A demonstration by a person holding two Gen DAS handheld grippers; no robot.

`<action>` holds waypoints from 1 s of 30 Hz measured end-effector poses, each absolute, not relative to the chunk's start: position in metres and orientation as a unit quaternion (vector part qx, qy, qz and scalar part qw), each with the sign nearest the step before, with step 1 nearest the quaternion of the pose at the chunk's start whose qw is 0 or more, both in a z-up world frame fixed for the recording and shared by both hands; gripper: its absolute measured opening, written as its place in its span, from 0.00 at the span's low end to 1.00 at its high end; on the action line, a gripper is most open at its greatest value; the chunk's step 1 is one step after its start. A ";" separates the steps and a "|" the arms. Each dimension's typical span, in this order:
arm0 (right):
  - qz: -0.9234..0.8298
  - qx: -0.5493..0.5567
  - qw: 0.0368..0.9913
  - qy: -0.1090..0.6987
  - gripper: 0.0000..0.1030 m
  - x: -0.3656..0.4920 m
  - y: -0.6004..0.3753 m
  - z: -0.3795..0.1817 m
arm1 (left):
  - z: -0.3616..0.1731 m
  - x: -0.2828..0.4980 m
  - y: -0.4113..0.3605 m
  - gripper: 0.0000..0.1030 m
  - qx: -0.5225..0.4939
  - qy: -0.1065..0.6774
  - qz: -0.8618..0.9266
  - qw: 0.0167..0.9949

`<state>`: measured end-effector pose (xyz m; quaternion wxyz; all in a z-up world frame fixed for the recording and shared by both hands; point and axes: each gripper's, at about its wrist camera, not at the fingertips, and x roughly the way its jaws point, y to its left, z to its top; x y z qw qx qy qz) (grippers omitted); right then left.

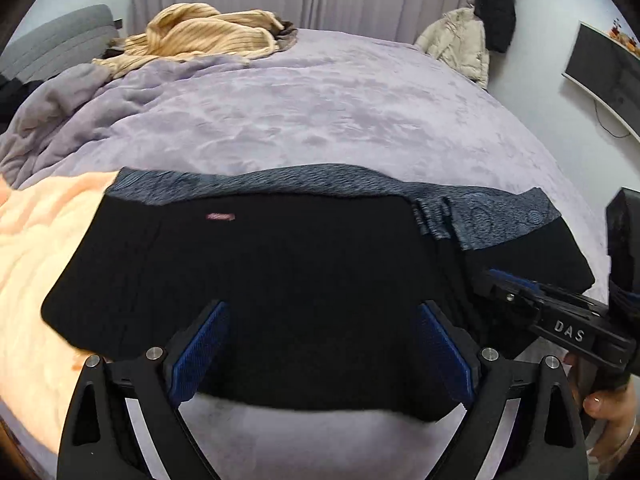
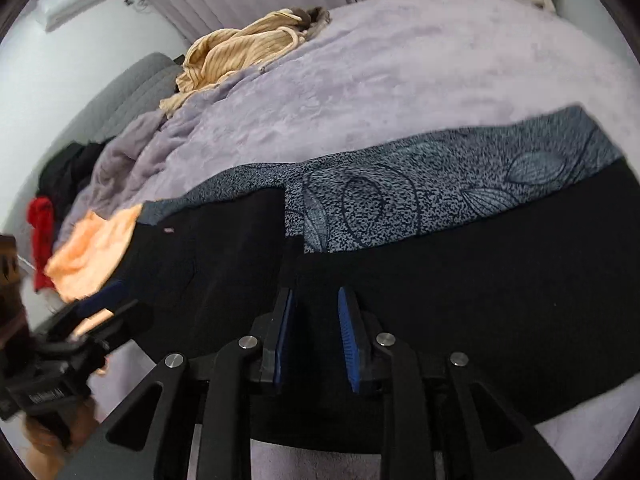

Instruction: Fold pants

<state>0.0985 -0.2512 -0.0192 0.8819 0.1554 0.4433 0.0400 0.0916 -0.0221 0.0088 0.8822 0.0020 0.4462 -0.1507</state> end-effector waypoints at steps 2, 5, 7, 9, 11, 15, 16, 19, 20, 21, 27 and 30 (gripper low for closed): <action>0.048 0.121 0.888 0.441 0.26 0.085 -0.233 -0.012 | 0.004 0.087 -0.002 0.92 -0.015 0.450 -0.140 0.882; 0.066 0.108 0.894 0.429 0.27 0.059 -0.220 0.002 | -0.006 0.082 0.017 0.92 -0.031 0.459 -0.125 0.879; 0.051 0.088 0.902 0.419 0.39 0.042 -0.217 0.008 | -0.011 0.080 0.023 0.92 -0.038 0.465 -0.118 0.876; 0.023 0.069 0.908 0.413 0.59 0.030 -0.217 0.012 | -0.015 0.080 0.024 0.92 -0.042 0.472 -0.120 0.872; -0.011 0.038 0.911 0.410 0.60 0.023 -0.214 0.013 | -0.019 0.079 0.021 0.92 -0.041 0.478 -0.119 0.869; -0.027 -0.078 0.904 0.419 0.60 0.024 -0.191 0.012 | -0.023 0.072 0.020 0.92 -0.038 0.478 -0.122 0.869; -0.037 -0.115 0.901 0.416 0.59 0.027 -0.184 0.009 | -0.023 0.070 0.022 0.92 -0.039 0.477 -0.123 0.870; -0.047 -0.168 0.891 0.420 0.59 0.038 -0.174 -0.002 | -0.021 0.063 0.027 0.92 -0.044 0.474 -0.122 0.871; -0.048 -0.176 0.885 0.428 0.59 0.043 -0.173 -0.008 | -0.021 0.062 0.030 0.92 -0.044 0.473 -0.119 0.872; -0.049 -0.180 0.882 0.432 0.58 0.047 -0.173 -0.013 | -0.020 0.060 0.031 0.92 -0.042 0.474 -0.114 0.872; -0.012 -0.089 0.883 0.460 0.05 0.062 -0.179 0.017 | -0.018 0.058 0.035 0.92 -0.018 0.477 -0.086 0.875; 0.028 -0.029 0.881 0.472 0.04 0.070 -0.178 0.023 | -0.021 0.059 0.034 0.92 -0.019 0.485 -0.085 0.870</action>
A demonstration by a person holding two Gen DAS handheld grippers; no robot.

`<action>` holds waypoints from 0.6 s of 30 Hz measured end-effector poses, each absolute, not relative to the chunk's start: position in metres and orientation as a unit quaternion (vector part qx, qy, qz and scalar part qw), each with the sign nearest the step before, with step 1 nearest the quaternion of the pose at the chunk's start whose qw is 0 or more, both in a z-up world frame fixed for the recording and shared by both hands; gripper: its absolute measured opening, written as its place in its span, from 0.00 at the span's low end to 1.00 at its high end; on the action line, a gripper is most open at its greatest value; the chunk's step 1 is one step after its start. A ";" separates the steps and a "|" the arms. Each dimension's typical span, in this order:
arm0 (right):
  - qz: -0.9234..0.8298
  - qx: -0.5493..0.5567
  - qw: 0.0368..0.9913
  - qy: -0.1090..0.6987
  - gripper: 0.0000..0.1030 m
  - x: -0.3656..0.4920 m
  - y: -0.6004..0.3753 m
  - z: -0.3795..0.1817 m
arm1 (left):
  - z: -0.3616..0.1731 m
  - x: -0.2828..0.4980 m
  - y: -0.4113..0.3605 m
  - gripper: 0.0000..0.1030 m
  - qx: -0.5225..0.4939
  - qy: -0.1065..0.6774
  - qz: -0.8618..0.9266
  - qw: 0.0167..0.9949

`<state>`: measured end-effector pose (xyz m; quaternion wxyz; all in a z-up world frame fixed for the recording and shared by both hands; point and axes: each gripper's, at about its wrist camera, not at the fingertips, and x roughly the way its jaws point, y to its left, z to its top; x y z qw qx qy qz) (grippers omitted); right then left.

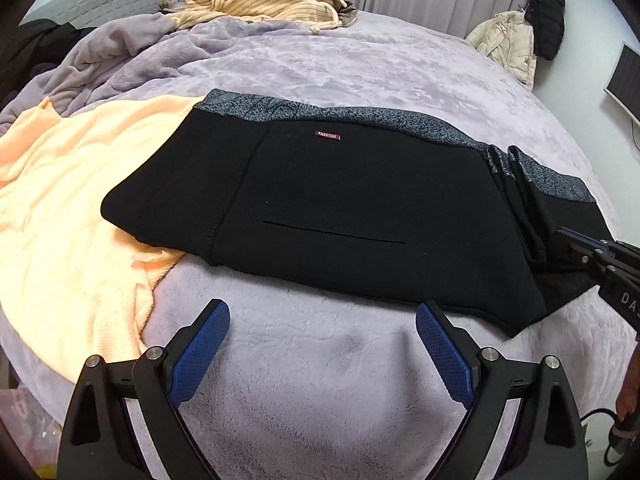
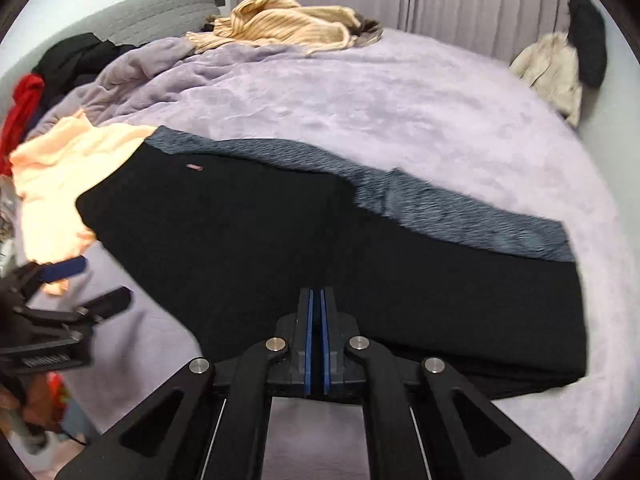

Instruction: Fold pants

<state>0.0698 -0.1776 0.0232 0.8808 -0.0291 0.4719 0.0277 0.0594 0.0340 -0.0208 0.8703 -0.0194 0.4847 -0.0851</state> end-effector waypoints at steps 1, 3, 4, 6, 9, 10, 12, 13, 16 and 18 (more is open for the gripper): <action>0.026 -0.032 0.879 0.475 0.04 0.070 -0.173 0.018 | -0.022 0.060 0.035 0.92 -0.020 0.487 -0.085 0.869; 0.028 -0.020 0.874 0.484 0.04 0.066 -0.166 0.006 | -0.022 0.058 0.036 0.92 -0.019 0.488 -0.084 0.869; 0.028 -0.007 0.874 0.485 0.05 0.061 -0.165 0.003 | -0.022 0.057 0.038 0.92 -0.018 0.488 -0.083 0.869; 0.023 0.011 0.880 0.475 0.07 0.048 -0.166 0.004 | -0.023 0.057 0.040 0.92 -0.013 0.488 -0.082 0.869; 0.022 0.023 0.891 0.453 0.24 0.035 -0.174 0.014 | -0.024 0.057 0.043 0.92 -0.004 0.487 -0.076 0.870; 0.018 0.020 0.896 0.444 0.34 0.036 -0.178 0.019 | -0.025 0.058 0.044 0.92 -0.004 0.487 -0.074 0.870; 0.001 0.008 0.905 0.426 0.42 0.037 -0.184 0.030 | -0.028 0.058 0.045 0.92 -0.007 0.491 -0.075 0.868; -0.007 0.007 0.908 0.419 0.42 0.039 -0.189 0.034 | -0.029 0.058 0.045 0.92 -0.007 0.493 -0.075 0.867; -0.010 0.061 0.909 0.413 0.42 0.051 -0.208 0.036 | -0.030 0.056 0.044 0.92 -0.008 0.494 -0.075 0.866; -0.001 0.105 0.900 0.424 0.42 0.065 -0.220 0.022 | -0.030 0.054 0.044 0.92 -0.009 0.494 -0.077 0.866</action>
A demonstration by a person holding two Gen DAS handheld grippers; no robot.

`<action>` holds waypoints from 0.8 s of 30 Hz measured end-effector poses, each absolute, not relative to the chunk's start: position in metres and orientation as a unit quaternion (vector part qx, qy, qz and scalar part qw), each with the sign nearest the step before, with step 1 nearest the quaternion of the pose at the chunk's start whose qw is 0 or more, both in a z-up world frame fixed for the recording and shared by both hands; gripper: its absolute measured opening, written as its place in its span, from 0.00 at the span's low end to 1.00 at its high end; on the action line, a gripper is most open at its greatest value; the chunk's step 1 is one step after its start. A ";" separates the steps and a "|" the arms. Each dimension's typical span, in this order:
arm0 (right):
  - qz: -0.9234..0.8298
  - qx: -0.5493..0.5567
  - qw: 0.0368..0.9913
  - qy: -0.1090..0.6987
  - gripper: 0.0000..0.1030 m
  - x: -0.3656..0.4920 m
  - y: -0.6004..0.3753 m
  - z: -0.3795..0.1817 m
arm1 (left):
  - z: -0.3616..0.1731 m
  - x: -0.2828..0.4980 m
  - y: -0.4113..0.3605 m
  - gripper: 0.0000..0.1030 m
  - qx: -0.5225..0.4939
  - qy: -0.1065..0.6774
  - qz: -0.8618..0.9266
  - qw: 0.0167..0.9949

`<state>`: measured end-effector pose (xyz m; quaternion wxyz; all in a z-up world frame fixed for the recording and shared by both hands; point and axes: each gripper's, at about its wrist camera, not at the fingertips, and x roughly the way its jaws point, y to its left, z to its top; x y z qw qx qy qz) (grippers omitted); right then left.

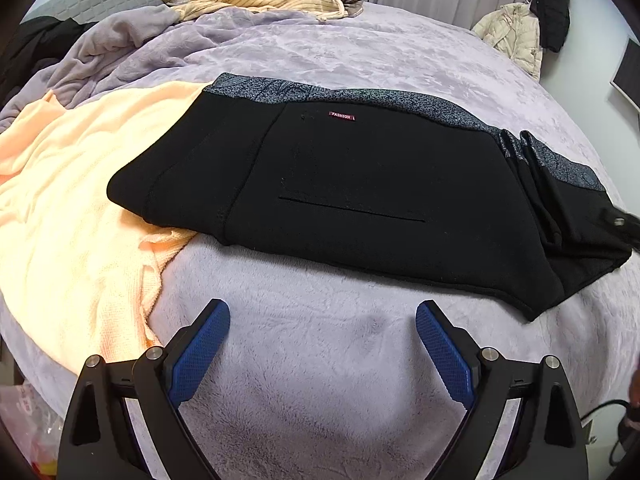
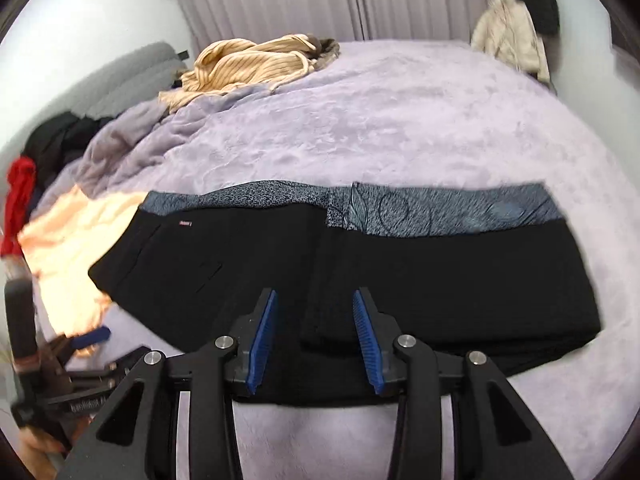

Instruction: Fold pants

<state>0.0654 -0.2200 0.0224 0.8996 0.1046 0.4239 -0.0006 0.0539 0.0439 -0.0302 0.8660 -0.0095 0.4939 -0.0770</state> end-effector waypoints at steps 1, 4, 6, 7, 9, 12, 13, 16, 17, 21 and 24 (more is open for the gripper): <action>-0.001 0.120 0.888 0.444 0.42 0.071 -0.223 0.010 | -0.030 0.053 0.044 0.92 -0.009 0.494 -0.078 0.866; -0.019 0.135 0.882 0.452 0.43 0.066 -0.222 -0.011 | -0.029 0.050 0.047 0.92 -0.006 0.492 -0.084 0.866; -0.018 0.104 0.884 0.455 0.45 0.060 -0.212 -0.008 | -0.029 0.049 0.053 0.92 -0.011 0.487 -0.089 0.868; -0.010 0.103 0.883 0.459 0.45 0.056 -0.210 -0.008 | -0.029 0.049 0.057 0.92 -0.019 0.487 -0.094 0.868; 0.006 0.122 0.877 0.464 0.45 0.048 -0.212 -0.008 | -0.030 0.049 0.065 0.92 -0.039 0.488 -0.104 0.866; 0.000 0.120 0.887 0.445 0.45 0.037 -0.209 -0.001 | -0.030 0.049 0.076 0.92 -0.065 0.487 -0.117 0.863; 0.005 0.117 0.892 0.436 0.45 0.035 -0.205 0.002 | -0.028 0.050 0.079 0.92 -0.072 0.485 -0.124 0.863; 0.025 0.096 0.899 0.426 0.49 0.034 -0.190 -0.001 | -0.017 0.054 0.094 0.92 -0.102 0.465 -0.143 0.868; 0.030 0.095 0.896 0.434 0.52 0.037 -0.187 -0.007 | -0.012 0.056 0.102 0.92 -0.120 0.455 -0.147 0.870; 0.034 0.130 0.897 0.421 0.54 0.032 -0.189 -0.024 | -0.009 0.069 0.133 0.92 -0.186 0.441 -0.165 0.862; 0.043 0.148 0.895 0.420 0.54 0.032 -0.193 -0.028 | -0.020 0.086 0.147 0.92 -0.248 0.453 -0.186 0.836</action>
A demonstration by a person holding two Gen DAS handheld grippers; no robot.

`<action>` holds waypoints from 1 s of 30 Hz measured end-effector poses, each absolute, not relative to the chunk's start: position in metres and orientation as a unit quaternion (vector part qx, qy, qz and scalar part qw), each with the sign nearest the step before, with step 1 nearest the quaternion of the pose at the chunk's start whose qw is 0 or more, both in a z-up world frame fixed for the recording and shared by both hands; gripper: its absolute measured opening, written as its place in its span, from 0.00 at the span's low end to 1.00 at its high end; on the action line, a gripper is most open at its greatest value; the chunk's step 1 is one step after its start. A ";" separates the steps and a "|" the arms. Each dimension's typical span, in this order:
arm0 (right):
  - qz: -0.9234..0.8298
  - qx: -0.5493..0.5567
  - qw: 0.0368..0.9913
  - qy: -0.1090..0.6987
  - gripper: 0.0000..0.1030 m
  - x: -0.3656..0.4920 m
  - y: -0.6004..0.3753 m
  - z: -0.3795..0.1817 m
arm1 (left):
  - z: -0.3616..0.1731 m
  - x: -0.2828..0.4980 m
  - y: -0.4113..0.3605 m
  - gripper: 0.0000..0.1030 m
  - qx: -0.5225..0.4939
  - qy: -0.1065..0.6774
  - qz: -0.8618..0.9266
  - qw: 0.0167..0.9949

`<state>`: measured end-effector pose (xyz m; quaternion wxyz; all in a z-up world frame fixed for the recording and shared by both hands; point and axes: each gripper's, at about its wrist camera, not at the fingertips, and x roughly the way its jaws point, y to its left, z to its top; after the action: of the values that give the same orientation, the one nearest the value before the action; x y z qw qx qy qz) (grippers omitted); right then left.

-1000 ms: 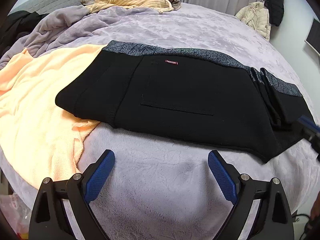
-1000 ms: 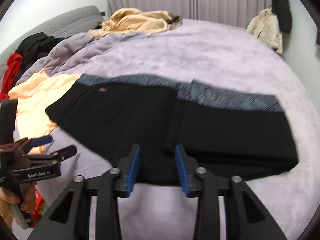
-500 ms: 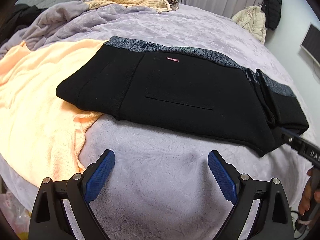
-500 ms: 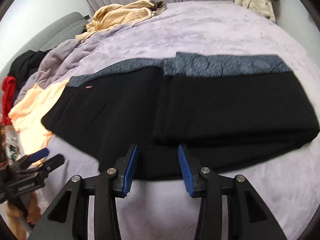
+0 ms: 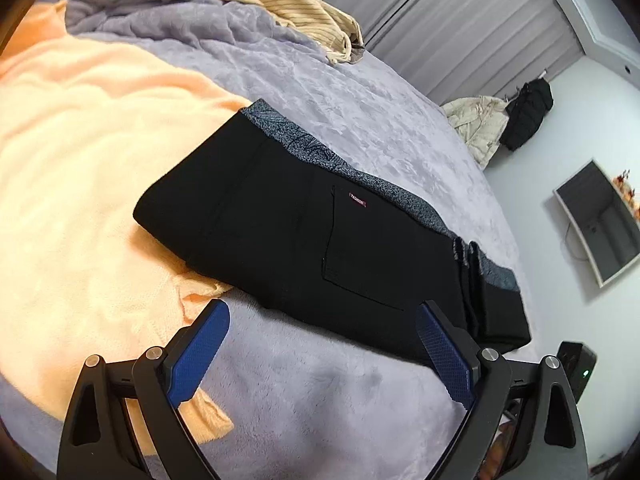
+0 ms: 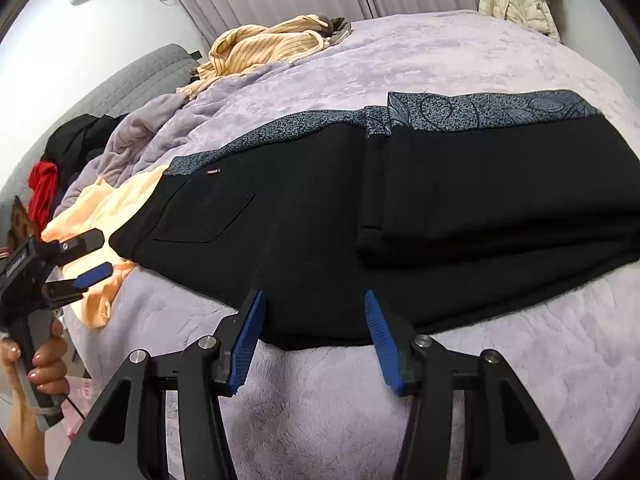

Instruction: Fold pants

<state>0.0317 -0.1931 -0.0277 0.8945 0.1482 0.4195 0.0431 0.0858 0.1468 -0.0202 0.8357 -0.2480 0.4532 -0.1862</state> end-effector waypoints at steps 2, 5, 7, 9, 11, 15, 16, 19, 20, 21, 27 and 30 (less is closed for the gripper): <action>0.046 0.140 0.894 0.423 0.54 0.032 -0.191 -0.028 | -0.027 0.093 0.149 0.92 -0.287 0.453 -0.204 0.819; 0.045 0.135 0.893 0.427 0.54 0.035 -0.190 -0.027 | -0.036 0.100 0.140 0.93 -0.298 0.452 -0.206 0.815; 0.044 0.134 0.893 0.428 0.54 0.035 -0.190 -0.028 | -0.042 0.104 0.133 0.96 -0.298 0.457 -0.201 0.814; 0.044 0.134 0.893 0.428 0.54 0.035 -0.190 -0.028 | -0.048 0.106 0.127 0.96 -0.288 0.464 -0.197 0.814; 0.044 0.133 0.893 0.428 0.55 0.034 -0.190 -0.029 | -0.050 0.109 0.122 0.96 -0.273 0.466 -0.191 0.819; 0.043 0.133 0.893 0.428 0.55 0.036 -0.189 -0.029 | -0.044 0.114 0.116 0.96 -0.272 0.466 -0.171 0.824; 0.043 0.133 0.893 0.428 0.55 0.036 -0.189 -0.029 | -0.038 0.113 0.116 0.96 -0.277 0.457 -0.170 0.828; 0.044 0.133 0.893 0.427 0.55 0.036 -0.189 -0.029 | -0.013 0.105 0.107 0.96 -0.265 0.407 -0.188 0.854; 0.044 0.134 0.893 0.428 0.55 0.036 -0.189 -0.029 | -0.008 0.104 0.102 0.96 -0.253 0.395 -0.191 0.862; 0.045 0.136 0.892 0.429 0.55 0.037 -0.190 -0.027 | -0.007 0.105 0.097 0.96 -0.241 0.391 -0.187 0.868; 0.076 0.122 0.887 0.439 0.55 0.056 -0.189 0.030 | -0.047 0.133 0.090 0.54 -0.178 0.482 -0.081 0.854; 0.109 0.073 0.886 0.445 0.55 0.087 -0.170 0.074 | -0.043 0.124 0.081 0.48 -0.130 0.459 -0.068 0.876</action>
<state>0.0870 -0.1700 0.0740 0.8856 0.0729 0.4455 0.1095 0.1244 0.0809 -0.0426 0.8761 -0.1300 0.4593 -0.0684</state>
